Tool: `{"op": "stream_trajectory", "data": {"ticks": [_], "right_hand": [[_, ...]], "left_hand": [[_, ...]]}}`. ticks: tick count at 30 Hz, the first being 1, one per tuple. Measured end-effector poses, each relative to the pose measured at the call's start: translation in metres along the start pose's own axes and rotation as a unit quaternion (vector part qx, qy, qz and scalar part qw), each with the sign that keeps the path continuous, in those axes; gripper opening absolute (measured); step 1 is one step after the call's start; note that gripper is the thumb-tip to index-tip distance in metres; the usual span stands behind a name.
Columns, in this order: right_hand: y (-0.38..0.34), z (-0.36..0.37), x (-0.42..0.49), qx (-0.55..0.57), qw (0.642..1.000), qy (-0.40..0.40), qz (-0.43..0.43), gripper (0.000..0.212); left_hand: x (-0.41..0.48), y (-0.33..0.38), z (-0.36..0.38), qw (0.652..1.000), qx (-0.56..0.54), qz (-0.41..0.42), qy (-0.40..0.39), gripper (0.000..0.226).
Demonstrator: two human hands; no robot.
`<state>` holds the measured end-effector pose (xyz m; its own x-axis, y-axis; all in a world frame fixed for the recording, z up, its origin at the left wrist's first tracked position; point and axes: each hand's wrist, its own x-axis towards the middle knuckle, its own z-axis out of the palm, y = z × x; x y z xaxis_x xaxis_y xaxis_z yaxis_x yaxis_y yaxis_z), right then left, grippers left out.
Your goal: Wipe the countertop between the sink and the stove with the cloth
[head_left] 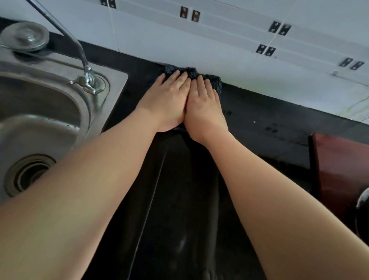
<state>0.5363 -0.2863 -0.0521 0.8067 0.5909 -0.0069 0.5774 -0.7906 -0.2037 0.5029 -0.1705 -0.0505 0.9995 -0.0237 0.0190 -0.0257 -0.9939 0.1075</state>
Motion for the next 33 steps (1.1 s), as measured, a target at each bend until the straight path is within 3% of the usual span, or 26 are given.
{"op": "stream_trajectory", "data": {"ticks": [16,33], "right_hand": [[-0.021,0.002,-0.031,-0.009,0.999,0.006,0.033,0.064],[-0.057,0.003,-0.119,-0.015,1.0,-0.006,0.017,0.066]], "left_hand": [[-0.033,0.0,0.001,1.0,-0.02,0.016,0.01,0.073],[-0.123,0.027,-0.002,1.0,-0.004,0.004,0.013,0.067]]}}
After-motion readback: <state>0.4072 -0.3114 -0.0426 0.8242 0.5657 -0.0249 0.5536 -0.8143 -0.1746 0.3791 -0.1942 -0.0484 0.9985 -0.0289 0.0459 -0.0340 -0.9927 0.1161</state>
